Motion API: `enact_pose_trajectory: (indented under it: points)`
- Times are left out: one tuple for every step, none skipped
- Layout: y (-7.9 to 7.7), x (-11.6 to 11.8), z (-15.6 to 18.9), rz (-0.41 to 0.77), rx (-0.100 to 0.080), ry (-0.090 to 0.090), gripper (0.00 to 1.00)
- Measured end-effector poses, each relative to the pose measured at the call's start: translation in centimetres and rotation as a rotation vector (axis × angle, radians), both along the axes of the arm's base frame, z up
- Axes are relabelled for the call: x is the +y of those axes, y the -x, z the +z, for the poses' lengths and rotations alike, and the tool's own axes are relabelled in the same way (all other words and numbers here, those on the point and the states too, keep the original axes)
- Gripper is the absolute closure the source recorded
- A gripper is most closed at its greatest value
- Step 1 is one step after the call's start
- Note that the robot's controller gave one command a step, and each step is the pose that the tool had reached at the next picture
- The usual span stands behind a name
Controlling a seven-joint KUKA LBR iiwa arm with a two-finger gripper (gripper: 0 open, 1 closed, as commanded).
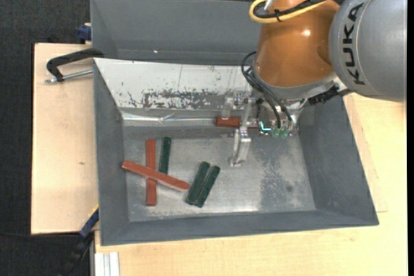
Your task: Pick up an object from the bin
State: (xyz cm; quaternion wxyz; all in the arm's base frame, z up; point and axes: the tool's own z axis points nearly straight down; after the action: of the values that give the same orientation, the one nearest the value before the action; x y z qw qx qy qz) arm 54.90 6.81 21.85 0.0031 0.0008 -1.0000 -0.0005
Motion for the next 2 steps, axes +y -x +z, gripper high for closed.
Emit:
enact_pose_trajectory:
  points:
    - [-0.2, 0.0, 0.4, -0.001, -0.008, -0.001, 0.0]
    - [1.2, 1.1, -3.8, 0.051, -0.015, 0.0, 0.0]
